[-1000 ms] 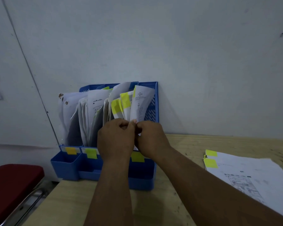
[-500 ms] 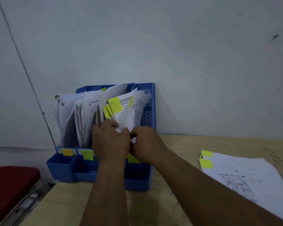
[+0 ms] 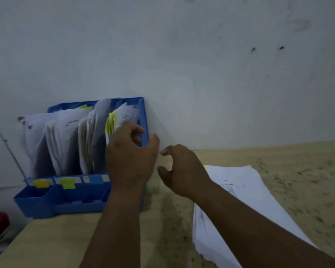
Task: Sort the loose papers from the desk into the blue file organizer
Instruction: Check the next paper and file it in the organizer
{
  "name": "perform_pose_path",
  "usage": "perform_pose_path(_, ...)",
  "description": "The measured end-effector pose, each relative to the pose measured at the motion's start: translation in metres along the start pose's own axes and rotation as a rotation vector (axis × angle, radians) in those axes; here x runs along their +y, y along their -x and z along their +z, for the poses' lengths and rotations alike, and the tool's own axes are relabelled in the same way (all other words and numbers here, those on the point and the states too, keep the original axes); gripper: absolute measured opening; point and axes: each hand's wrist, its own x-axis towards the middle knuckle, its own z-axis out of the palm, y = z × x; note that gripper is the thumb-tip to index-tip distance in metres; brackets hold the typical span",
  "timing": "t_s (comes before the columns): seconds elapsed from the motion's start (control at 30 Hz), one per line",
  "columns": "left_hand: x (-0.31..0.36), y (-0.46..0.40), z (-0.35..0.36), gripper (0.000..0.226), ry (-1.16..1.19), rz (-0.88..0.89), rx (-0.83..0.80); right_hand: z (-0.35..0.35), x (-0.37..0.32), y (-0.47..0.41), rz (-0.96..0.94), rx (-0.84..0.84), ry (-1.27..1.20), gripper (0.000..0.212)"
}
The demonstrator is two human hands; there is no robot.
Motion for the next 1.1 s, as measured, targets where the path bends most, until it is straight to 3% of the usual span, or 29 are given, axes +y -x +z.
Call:
perform_pose_path(0.1, 0.022, 0.040, 0.026, 0.021, 0.005, -0.103, -0.375, -0.024, 0.023, 0.024, 0.138, -0.062, 0.081, 0.046)
perform_pose_path(0.17, 0.026, 0.067, 0.043, 0.023, -0.048, -0.210, -0.608, -0.037, 0.041, 0.045, 0.225, -0.109, 0.133, 0.066)
perform_pose_path(0.27, 0.026, 0.101, 0.064, 0.031, -0.089, -0.350, -0.804, -0.046, 0.062, 0.076, 0.360, -0.175, 0.151, 0.085)
perform_pose_path(0.33, 0.026, 0.119, 0.073, 0.031, -0.088, -0.378, -0.812, -0.045, 0.075, 0.093, 0.402, -0.178, 0.105, 0.087)
perform_pose_path(0.5, 0.026, 0.147, 0.081, 0.024, -0.038, -0.314, -0.752, -0.041, 0.091, 0.107, 0.459, -0.146, 0.081, 0.047)
perform_pose_path(0.7, 0.014, 0.143, 0.083, 0.027, 0.017, -0.454, -0.638, -0.045, 0.074, 0.108, 0.474, -0.217, 0.109, 0.061)
perform_pose_path(1.1, 0.009, 0.138, 0.087, 0.027, 0.209, -0.628, -0.638, -0.036, 0.069, 0.106, 0.433, -0.184, 0.158, 0.029)
